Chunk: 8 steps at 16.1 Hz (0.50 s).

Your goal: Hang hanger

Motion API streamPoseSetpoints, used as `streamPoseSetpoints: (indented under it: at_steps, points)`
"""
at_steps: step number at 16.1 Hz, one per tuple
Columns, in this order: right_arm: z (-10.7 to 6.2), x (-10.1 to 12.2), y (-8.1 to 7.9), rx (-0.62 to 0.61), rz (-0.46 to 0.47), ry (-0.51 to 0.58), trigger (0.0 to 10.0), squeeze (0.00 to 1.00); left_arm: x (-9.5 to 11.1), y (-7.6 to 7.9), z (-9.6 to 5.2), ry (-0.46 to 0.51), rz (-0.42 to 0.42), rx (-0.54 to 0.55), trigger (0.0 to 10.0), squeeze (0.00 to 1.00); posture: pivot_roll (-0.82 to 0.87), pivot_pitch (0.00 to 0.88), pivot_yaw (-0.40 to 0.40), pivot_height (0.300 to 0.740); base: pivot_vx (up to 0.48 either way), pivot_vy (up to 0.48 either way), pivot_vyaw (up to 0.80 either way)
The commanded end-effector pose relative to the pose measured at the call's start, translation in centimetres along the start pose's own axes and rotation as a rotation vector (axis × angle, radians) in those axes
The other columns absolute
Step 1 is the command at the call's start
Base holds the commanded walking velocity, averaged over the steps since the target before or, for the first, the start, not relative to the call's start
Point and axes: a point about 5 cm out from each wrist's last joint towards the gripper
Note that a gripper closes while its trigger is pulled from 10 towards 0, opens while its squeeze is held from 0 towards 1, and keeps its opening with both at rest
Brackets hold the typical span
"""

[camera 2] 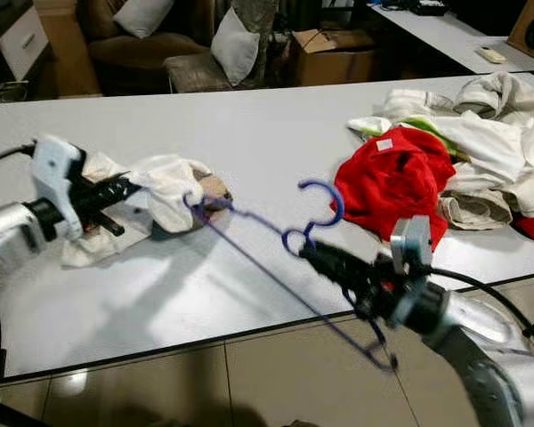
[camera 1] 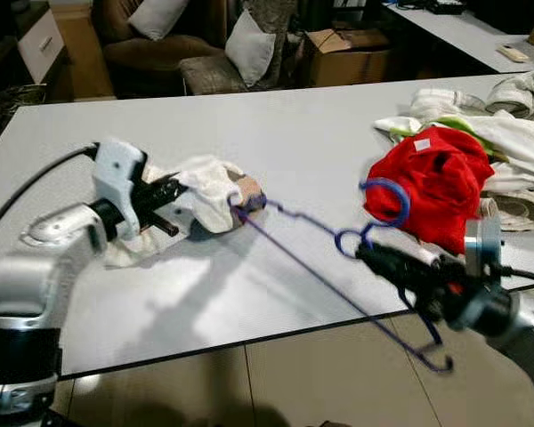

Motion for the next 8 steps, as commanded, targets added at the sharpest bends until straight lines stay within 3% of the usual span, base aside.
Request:
streamPoseSetpoints:
  at_steps: [1,3,4,5,6,7,8]
  points:
    - [-0.5,0.8,-0.3,0.035,-0.008,0.008,10.0,0.0,1.3,0.0,-0.3,0.054,-0.028,-0.016,0.0,0.0,-0.13,0.0,0.002,0.74,0.0,0.0,0.0]
    - [-1.5,1.3,-0.4,0.058,0.01,-0.003,10.0,0.0,3.7,-0.3,-0.3,0.308,-0.285,-0.034,0.0,0.0,-0.13,0.0,0.002,0.74,0.0,0.0,0.0]
    - [-1.6,1.4,-0.3,0.05,0.008,-0.001,10.0,0.0,3.5,-1.3,-0.1,0.297,-0.295,0.075,0.0,0.0,-0.13,0.0,0.002,0.74,0.0,0.0,0.0]
    - [-1.6,1.4,-0.2,0.047,0.007,0.0,10.0,0.0,3.3,-1.6,0.0,0.284,-0.29,0.107,0.0,0.0,-0.13,0.0,0.002,0.74,0.0,0.0,0.0]
    - [-1.5,1.7,0.0,0.039,0.002,0.005,10.0,0.0,2.0,-3.0,0.4,0.19,-0.206,0.275,0.0,0.0,-0.13,0.0,0.002,0.74,0.0,0.0,0.0]
    - [-1.4,1.7,0.0,0.044,0.0,0.001,10.0,0.0,2.7,-2.9,0.8,0.274,-0.315,0.248,0.0,0.0,-0.13,0.0,0.0,0.74,0.0,0.0,0.0]
    - [-1.4,1.6,0.0,0.045,0.001,0.0,10.0,0.0,3.6,-2.6,1.0,0.325,-0.346,0.213,0.0,0.0,-0.13,0.0,-0.003,0.74,0.0,0.0,0.0]
Point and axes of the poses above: a point about 5 cm out from each wrist's last joint towards the gripper, its own z axis pointing out of the wrist towards the gripper, its own x axis along the axis of the wrist's last joint, y = z × x, and after that the axes turned 7 degrees about -z, right-handed
